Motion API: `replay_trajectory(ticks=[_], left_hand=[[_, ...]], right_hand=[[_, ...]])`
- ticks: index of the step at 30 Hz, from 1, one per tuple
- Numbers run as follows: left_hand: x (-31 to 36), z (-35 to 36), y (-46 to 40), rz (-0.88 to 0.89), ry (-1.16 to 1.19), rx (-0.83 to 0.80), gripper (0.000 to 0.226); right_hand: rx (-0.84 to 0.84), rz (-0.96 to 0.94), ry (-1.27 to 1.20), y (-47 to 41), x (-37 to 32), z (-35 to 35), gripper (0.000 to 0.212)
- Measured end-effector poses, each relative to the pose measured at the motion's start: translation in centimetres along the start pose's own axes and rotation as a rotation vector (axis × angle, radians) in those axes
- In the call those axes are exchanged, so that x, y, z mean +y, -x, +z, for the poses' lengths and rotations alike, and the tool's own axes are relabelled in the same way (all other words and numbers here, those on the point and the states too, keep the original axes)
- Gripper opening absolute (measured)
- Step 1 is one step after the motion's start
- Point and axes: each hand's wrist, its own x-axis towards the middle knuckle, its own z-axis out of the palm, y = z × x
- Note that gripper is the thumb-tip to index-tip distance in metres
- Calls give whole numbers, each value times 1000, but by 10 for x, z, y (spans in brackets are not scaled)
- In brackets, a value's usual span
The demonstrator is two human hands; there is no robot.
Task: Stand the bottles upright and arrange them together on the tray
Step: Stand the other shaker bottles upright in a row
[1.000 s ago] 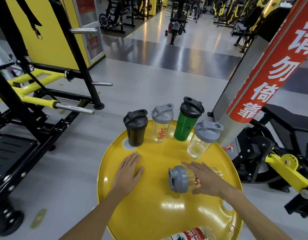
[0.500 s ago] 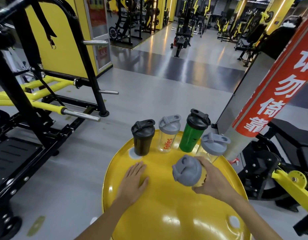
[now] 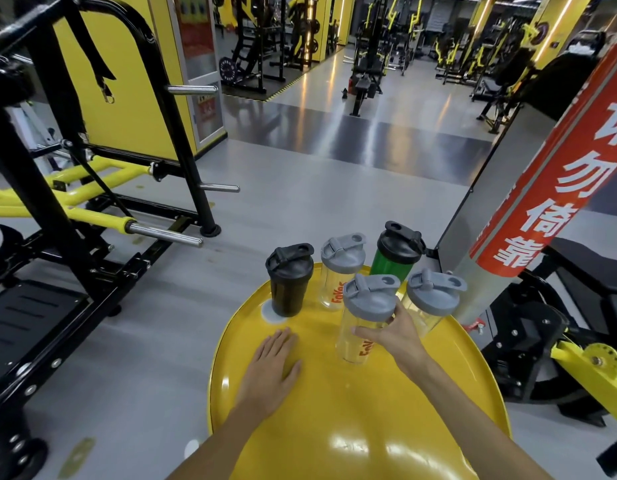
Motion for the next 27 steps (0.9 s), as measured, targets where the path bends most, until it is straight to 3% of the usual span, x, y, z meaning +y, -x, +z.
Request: replay_trajectory(ticks=[7,22,27], left_hand=[[1,-1,1,-2,8,-14,60],[-3,5,-1,16,4,-5,59],[-2,4,0,28,14,-8,58]], right_hand=[[100,-6,-6,-10,16,1,80],[29,34,124,-8,28,-1,68],[-32,101,253,11,37,-4,78]])
